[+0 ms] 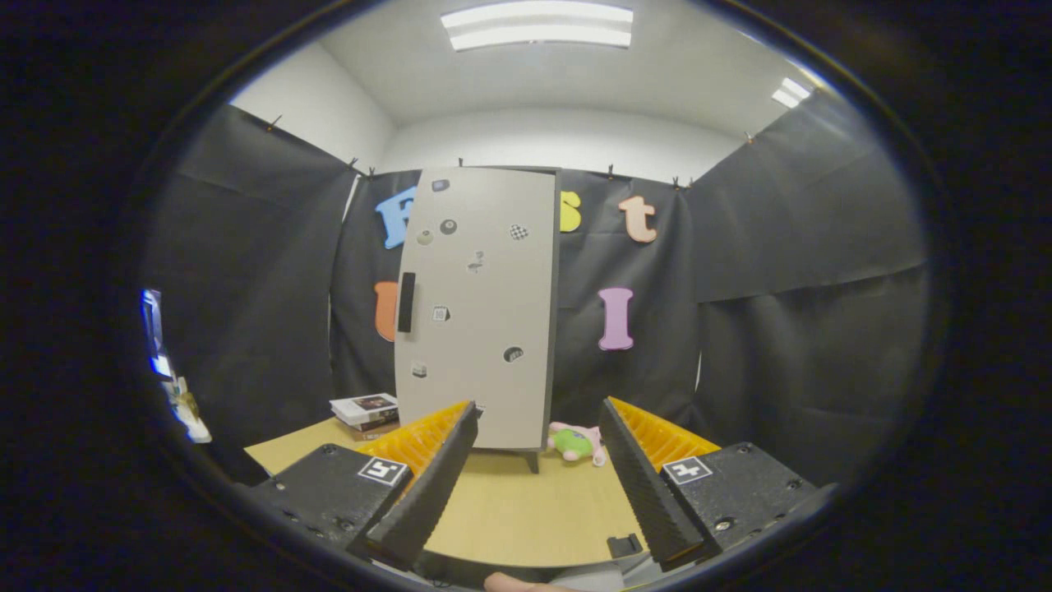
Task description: Open the shoe cabinet door, grab the shoes and put them into the shoe cabinet, then close the shoe cabinet door.
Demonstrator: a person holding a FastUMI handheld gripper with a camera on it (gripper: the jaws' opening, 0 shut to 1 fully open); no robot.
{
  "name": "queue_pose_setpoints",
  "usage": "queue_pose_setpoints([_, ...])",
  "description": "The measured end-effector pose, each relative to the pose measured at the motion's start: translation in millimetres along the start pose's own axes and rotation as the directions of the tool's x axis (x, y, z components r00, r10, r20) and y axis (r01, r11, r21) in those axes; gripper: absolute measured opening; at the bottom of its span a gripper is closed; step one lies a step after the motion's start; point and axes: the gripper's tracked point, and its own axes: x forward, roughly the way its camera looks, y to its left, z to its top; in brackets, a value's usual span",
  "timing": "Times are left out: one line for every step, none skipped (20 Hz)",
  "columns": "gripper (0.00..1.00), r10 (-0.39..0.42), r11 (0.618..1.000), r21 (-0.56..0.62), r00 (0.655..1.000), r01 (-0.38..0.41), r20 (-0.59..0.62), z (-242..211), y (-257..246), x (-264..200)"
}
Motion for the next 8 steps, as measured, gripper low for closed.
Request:
queue_pose_setpoints([0.98,0.003,1.000,-0.001,1.000,-0.003,-0.002,-0.9,0.2,-0.2])
queue_pose_setpoints([0.98,0.004,1.000,-0.002,1.000,-0.004,-0.002,-0.3,0.7,-0.9])
queue_pose_setpoints([0.98,0.006,1.000,-0.003,1.000,-0.006,0.000,0.1,1.5,-1.6])
queue_pose_setpoints([0.98,0.009,1.000,-0.004,1.000,-0.009,0.005,1.4,2.7,-3.4])
queue_pose_setpoints([0.98,0.011,1.000,-0.007,1.000,-0.011,0.010,2.2,3.9,-4.4])
queue_pose_setpoints([0.98,0.012,1.000,-0.010,1.000,-0.012,0.015,3.7,4.2,-5.5])
queue_pose_setpoints([0.98,0.015,1.000,-0.014,1.000,-0.015,0.019,4.3,4.4,-7.1])
queue_pose_setpoints([0.98,0.016,1.000,-0.016,1.000,-0.016,0.024,6.0,5.0,-8.8])
